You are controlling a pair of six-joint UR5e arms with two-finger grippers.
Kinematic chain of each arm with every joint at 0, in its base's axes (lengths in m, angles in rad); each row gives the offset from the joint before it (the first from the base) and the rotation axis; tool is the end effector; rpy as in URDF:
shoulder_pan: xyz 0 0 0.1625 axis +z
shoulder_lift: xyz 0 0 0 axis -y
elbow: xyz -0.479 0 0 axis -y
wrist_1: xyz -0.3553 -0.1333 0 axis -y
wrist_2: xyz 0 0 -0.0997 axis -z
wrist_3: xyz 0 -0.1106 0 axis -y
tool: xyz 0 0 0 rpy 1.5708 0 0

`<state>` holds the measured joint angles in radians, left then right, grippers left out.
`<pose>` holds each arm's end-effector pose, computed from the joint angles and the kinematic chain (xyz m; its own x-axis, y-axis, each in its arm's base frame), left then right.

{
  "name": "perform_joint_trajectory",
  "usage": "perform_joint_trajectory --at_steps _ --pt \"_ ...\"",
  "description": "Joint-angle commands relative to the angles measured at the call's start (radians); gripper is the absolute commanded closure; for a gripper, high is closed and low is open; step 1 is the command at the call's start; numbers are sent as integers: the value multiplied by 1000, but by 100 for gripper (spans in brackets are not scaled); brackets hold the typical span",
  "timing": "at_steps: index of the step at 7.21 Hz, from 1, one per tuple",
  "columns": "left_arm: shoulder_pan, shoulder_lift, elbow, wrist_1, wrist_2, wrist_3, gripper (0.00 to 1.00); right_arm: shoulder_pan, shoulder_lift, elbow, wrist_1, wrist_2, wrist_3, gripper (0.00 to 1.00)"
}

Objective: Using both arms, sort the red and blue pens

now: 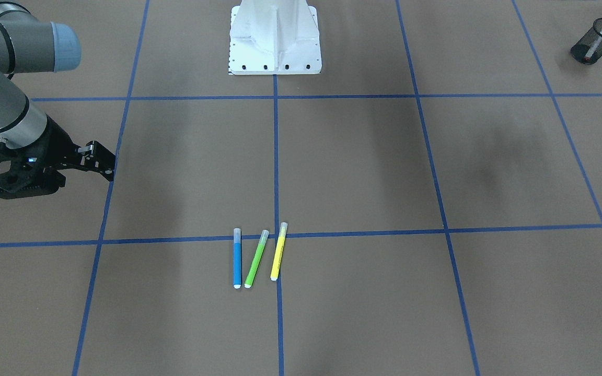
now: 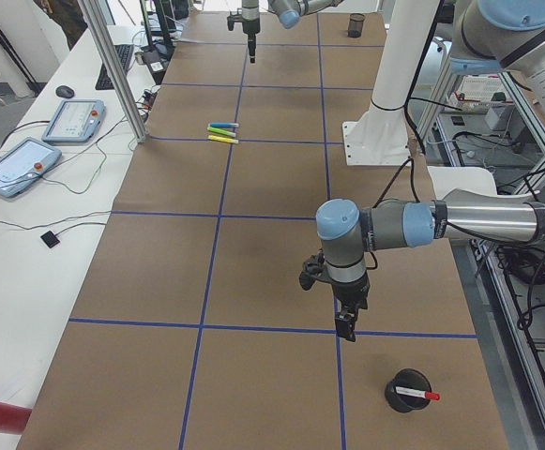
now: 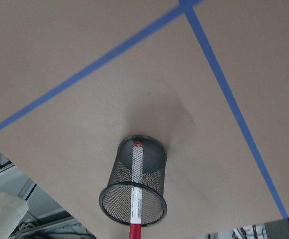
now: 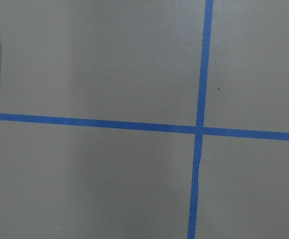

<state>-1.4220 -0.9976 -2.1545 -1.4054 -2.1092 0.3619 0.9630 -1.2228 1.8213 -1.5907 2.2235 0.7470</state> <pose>-0.0492 -0.1887 0.6704 0.7532 0.3918 -0.5284 -0.4417 0.8965 0.0351 -0.2817 -0.5208 0.4317 0.6642 -0.0659 0.7446 0.0366 0.9978 0.0558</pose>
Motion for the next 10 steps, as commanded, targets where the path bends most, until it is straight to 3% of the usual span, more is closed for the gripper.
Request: perform_joint_trajectory --at_steps 1,3,4,6,8,10 --pt "-112 -134 47 -7 -104 -87 0 -3 5 3 0 -1 0 0" --pt "-112 -232 50 -13 -121 -291 0 -3 11 4 0 -1 6 0" --pt "-112 -254 71 -59 -194 -379 0 -4 16 4 0 -1 21 0" --pt "-112 -266 140 -236 -236 -587 0 -15 43 4 2 1 60 0" --pt "-107 -303 221 -313 -236 -586 0 -64 103 -13 -3 -13 141 0" --pt "-106 -303 225 -317 -238 -586 0 -104 233 -135 -14 -22 250 0"
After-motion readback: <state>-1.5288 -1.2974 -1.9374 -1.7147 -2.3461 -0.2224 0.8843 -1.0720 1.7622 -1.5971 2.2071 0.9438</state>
